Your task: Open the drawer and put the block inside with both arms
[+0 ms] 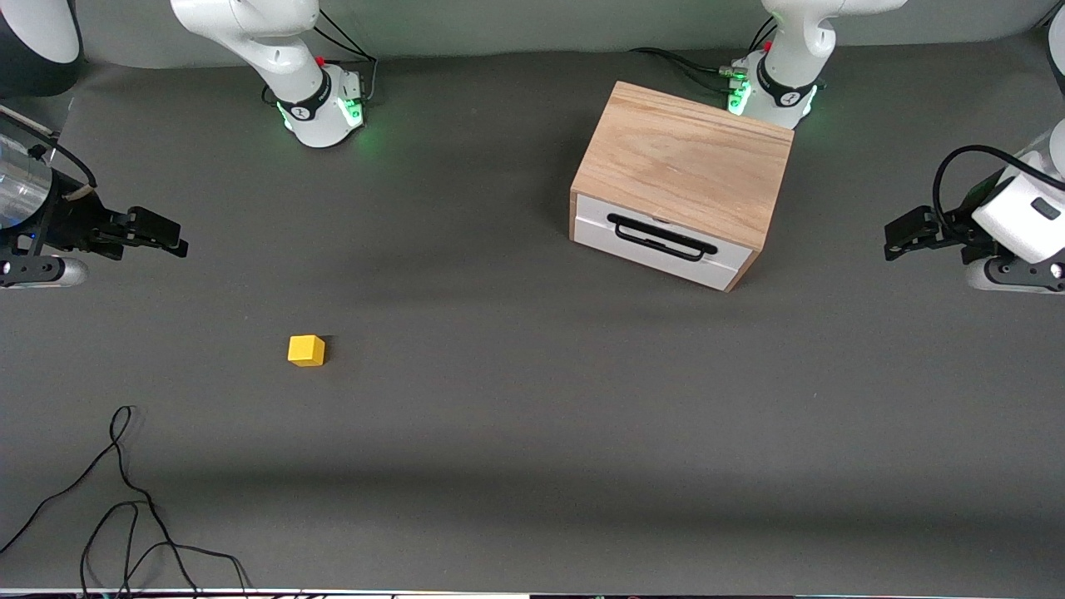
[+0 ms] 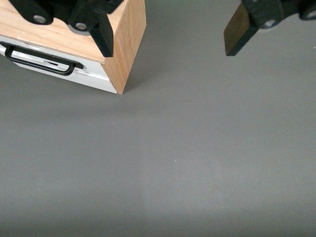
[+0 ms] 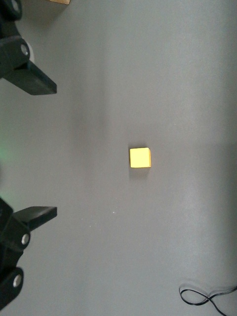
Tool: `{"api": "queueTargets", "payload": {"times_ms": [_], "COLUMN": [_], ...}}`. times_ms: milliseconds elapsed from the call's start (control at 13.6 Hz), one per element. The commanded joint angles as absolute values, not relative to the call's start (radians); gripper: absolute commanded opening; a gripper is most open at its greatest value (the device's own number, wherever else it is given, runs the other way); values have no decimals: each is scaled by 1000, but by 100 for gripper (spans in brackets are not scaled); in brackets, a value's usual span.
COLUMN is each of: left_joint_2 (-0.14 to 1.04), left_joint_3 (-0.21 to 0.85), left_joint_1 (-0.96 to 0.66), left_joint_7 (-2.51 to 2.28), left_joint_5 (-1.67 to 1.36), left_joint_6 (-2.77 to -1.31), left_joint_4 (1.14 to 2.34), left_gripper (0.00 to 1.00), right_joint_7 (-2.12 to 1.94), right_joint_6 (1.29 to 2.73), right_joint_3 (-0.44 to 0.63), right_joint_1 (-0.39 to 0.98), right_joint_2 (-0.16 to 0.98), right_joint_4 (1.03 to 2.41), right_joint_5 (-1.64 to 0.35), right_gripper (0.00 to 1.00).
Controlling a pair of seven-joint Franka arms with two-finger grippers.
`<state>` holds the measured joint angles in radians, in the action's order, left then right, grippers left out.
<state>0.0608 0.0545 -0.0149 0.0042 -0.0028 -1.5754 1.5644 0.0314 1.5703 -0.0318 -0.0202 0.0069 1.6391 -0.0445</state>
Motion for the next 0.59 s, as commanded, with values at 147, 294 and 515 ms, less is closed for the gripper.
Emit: {"api": "queueTargets", "payload": {"times_ms": [147, 294, 515], "left_joint_2": [52, 54, 54], "left_joint_3": [57, 57, 57], "left_joint_1": [-15, -15, -15], "left_joint_7": [17, 17, 17], "left_joint_5": [9, 9, 9], "left_joint_6": [-1571, -1571, -1574], "left_joint_4": [1572, 1572, 1572], "left_gripper": [100, 100, 100], "right_joint_7": [52, 52, 54], "right_joint_6": [1572, 1575, 1582], "right_joint_3": [-37, -37, -37], "right_joint_1": [-15, -11, 8], "right_joint_2": [11, 14, 23], "right_joint_4": [1635, 1635, 1637], "right_joint_5": [-32, -32, -31], "right_gripper": [100, 100, 100]}}
